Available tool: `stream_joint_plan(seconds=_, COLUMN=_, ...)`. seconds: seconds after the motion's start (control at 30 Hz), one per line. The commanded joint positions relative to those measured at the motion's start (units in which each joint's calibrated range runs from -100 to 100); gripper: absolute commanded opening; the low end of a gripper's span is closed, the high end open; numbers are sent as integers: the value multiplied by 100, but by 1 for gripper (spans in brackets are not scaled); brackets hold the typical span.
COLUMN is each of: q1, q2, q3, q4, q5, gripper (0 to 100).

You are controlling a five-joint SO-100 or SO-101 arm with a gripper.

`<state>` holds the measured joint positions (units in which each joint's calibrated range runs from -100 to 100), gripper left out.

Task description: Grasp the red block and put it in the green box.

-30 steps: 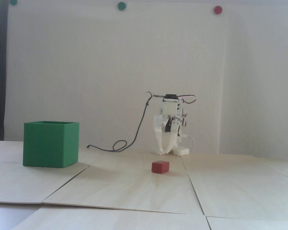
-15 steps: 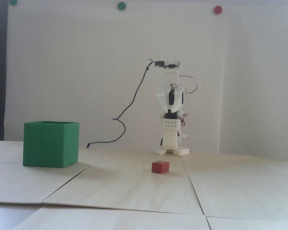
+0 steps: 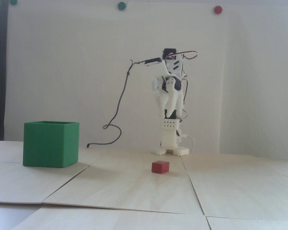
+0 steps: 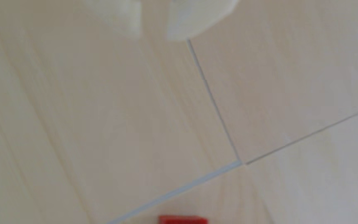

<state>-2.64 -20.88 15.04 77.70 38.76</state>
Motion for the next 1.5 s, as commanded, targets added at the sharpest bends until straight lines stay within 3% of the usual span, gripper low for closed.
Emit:
stream_joint_plan(seconds=0.0, q1=437, q2=1468, q3=-2791, q4=198, q5=-45, gripper=2)
stream_joint_plan(seconds=0.23, q1=823, q2=2937, q3=-4982, q4=442, q5=450, gripper=2)
stream_joint_plan(seconds=0.4, q1=573, q2=3166, q3=-5319, q4=1235, q5=507, gripper=2)
stream_joint_plan(seconds=0.5, q1=115, q2=3158, q3=-5275, q4=2230, q5=455, gripper=2)
stream_joint_plan(seconds=0.67, q1=-207, q2=2976, q3=-5053, q4=2171, q5=-128, gripper=2)
stream_joint_plan(seconds=0.87, q1=-601, q2=1847, q3=-3030, q4=2154, q5=101, gripper=2)
stream_joint_plan(seconds=0.97, q1=-713, q2=915, q3=-1744, q4=1842, q5=231, gripper=2)
stream_joint_plan(seconds=1.17, q1=-657, q2=15, q3=-13, q4=139, q5=241, gripper=2)
stream_joint_plan(seconds=1.3, q1=-641, q2=165, q3=767, q4=-764, q5=205, gripper=2)
stream_joint_plan(seconds=1.47, q1=-713, q2=1081, q3=776, q4=-1025, q5=44, gripper=2)
